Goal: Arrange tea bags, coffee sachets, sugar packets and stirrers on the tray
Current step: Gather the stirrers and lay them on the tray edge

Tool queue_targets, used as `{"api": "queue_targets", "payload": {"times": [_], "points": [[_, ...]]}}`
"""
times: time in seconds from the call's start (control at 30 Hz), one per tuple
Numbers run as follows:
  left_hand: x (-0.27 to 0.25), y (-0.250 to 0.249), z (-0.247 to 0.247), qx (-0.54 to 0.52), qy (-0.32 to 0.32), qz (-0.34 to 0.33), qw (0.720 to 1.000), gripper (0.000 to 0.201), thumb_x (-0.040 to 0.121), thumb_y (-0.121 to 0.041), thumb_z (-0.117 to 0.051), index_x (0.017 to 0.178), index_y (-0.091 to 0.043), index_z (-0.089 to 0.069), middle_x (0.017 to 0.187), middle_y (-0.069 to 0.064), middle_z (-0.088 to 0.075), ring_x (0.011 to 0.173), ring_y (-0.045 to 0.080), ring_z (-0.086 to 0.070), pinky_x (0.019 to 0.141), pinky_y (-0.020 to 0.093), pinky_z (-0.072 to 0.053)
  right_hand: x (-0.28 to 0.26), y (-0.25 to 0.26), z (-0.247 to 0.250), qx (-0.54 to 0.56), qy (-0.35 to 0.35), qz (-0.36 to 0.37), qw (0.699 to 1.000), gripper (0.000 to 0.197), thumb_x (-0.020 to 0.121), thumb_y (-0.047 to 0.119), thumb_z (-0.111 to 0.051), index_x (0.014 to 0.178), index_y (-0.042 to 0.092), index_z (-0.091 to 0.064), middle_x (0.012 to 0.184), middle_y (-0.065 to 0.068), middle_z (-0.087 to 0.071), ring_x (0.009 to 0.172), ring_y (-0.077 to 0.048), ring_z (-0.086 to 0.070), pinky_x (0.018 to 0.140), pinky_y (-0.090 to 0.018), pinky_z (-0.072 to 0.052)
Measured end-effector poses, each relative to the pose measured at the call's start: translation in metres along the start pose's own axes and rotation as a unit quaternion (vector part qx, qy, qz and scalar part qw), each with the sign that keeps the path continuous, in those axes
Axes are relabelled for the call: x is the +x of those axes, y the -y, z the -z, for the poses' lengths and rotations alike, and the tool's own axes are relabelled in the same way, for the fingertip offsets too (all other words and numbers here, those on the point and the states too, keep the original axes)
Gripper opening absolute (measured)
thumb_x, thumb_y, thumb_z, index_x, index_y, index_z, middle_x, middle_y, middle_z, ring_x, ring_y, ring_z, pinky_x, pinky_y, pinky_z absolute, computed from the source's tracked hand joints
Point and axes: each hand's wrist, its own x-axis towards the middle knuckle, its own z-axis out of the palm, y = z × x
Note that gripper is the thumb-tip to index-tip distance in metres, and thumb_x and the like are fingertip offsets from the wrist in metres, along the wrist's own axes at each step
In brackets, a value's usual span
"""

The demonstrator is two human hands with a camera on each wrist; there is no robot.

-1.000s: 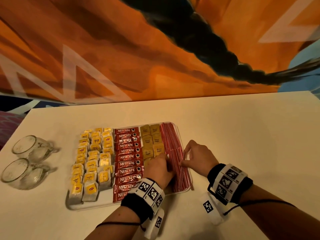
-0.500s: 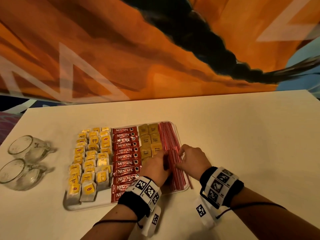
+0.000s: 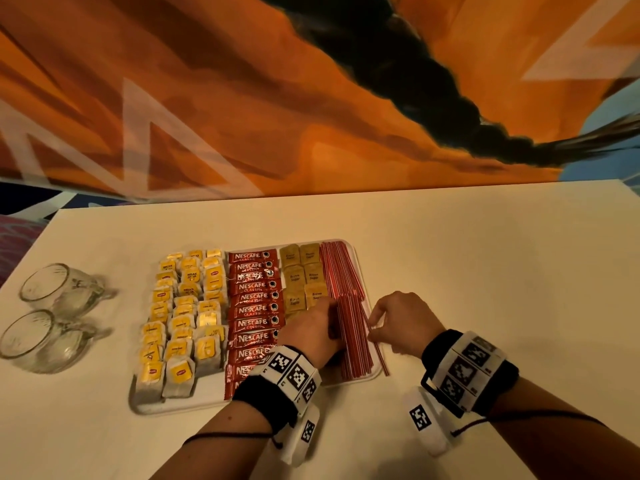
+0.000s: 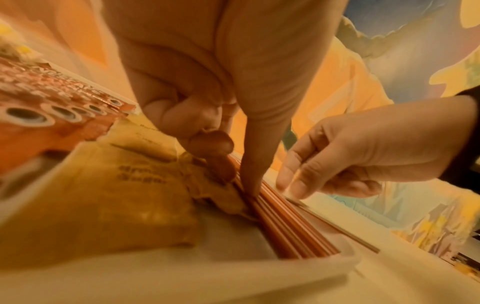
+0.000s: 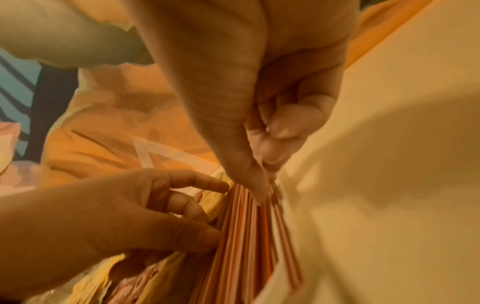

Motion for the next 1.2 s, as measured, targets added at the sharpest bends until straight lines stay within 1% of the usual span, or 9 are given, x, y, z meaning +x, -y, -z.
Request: {"api": "queue_targets", "payload": {"times": [0.07, 0.27, 0.43, 0.6, 0.73, 0.87, 0.97, 1.07, 1.2], "points": [[0.002, 0.000, 0.002, 0.006, 0.004, 0.004, 1.000, 0.067, 0.081, -0.038, -0.069, 0.136, -0.035, -0.032, 0.113, -0.004, -0.065, 0.100, 0.017, -0.064, 0.087, 0.041, -0.054, -0.003, -0.001, 0.000, -0.024, 0.016, 0.003, 1.000, 0.007, 0.077, 0.017, -0.076, 0.083, 0.019, -0.073, 0.056, 0.011, -0.060, 0.045, -0.013, -0.062, 0.043, -0.015, -0.042], [0.002, -0.003, 0.006, 0.009, 0.006, -0.003, 1.000, 0.068, 0.082, -0.034, -0.069, 0.136, -0.035, -0.029, 0.107, -0.006, -0.066, 0.097, 0.016, -0.065, 0.085, 0.041, -0.055, -0.001, -0.004, -0.010, -0.026, 0.004, 0.005, 1.000, 0.015, 0.075, 0.021, -0.079, 0.087, 0.020, -0.072, 0.060, 0.012, -0.058, 0.050, -0.012, -0.062, 0.051, -0.017, -0.045], [0.005, -0.005, 0.009, 0.021, 0.020, -0.008, 1.000, 0.076, 0.081, -0.036, -0.071, 0.143, -0.031, -0.027, 0.122, -0.002, -0.062, 0.108, 0.019, -0.061, 0.092, 0.040, -0.052, 0.010, -0.004, -0.006, -0.021, -0.016, 0.025, 0.999, 0.026, 0.068, 0.024, -0.084, 0.083, 0.022, -0.063, 0.067, 0.011, -0.057, 0.063, -0.015, -0.060, 0.068, -0.027, -0.051], [0.007, -0.001, 0.010, 0.034, 0.027, -0.010, 0.999, 0.078, 0.081, -0.036, -0.071, 0.145, -0.032, -0.026, 0.123, -0.003, -0.062, 0.110, 0.018, -0.060, 0.092, 0.039, -0.052, 0.020, -0.007, -0.007, -0.054, 0.006, 0.034, 0.998, 0.043, 0.059, 0.028, -0.089, 0.089, 0.028, -0.058, 0.072, 0.010, -0.055, 0.074, -0.015, -0.059, 0.061, -0.028, -0.043], [0.007, 0.001, 0.011, 0.038, 0.029, -0.011, 0.999, 0.078, 0.082, -0.035, -0.070, 0.145, -0.033, -0.025, 0.123, -0.003, -0.061, 0.110, 0.017, -0.060, 0.091, 0.036, -0.052, 0.026, -0.011, -0.004, -0.022, -0.014, 0.046, 0.999, 0.052, 0.057, 0.036, -0.090, 0.097, 0.035, -0.056, 0.074, 0.006, -0.061, 0.069, -0.015, -0.061, 0.064, -0.032, -0.051], [0.007, 0.003, 0.012, 0.028, 0.030, -0.019, 0.999, 0.077, 0.081, -0.035, -0.070, 0.144, -0.033, -0.026, 0.117, -0.004, -0.063, 0.106, 0.016, -0.061, 0.088, 0.034, -0.052, 0.021, -0.010, -0.007, -0.021, 0.005, 0.078, 0.997, 0.076, 0.061, 0.040, -0.087, 0.127, 0.045, -0.051, 0.067, 0.021, -0.047, 0.066, -0.005, -0.053, 0.055, -0.018, -0.036], [0.006, 0.007, 0.012, 0.013, 0.030, -0.024, 0.999, 0.076, 0.080, -0.036, -0.071, 0.143, -0.035, -0.028, 0.107, -0.007, -0.066, 0.099, 0.013, -0.062, 0.085, 0.034, -0.054, 0.017, -0.012, -0.005, -0.020, 0.000, 0.077, 0.997, 0.077, 0.062, 0.041, -0.087, 0.130, 0.046, -0.051, 0.067, 0.022, -0.044, 0.063, 0.004, -0.047, 0.054, -0.016, -0.032], [-0.002, 0.013, 0.014, -0.030, -0.005, -0.020, 0.999, 0.066, 0.081, -0.039, -0.070, 0.137, -0.039, -0.036, 0.089, -0.012, -0.063, 0.084, 0.008, -0.062, 0.075, 0.028, -0.054, 0.012, -0.015, -0.005, 0.000, 0.003, 0.076, 0.997, 0.080, 0.063, 0.038, -0.087, 0.132, 0.046, -0.048, 0.066, 0.014, -0.054, 0.061, 0.000, -0.053, 0.055, -0.018, -0.035], [-0.019, 0.036, 0.035, -0.129, -0.106, 0.028, 0.986, 0.042, 0.086, -0.037, -0.065, 0.126, -0.037, -0.050, 0.094, -0.013, -0.061, 0.082, 0.005, -0.059, 0.061, 0.018, -0.044, 0.007, -0.017, -0.008, 0.042, -0.032, 0.063, 0.997, 0.071, 0.072, 0.035, -0.082, 0.134, 0.034, -0.048, 0.075, 0.008, -0.063, 0.068, -0.005, -0.058, 0.063, -0.022, -0.042]]}}
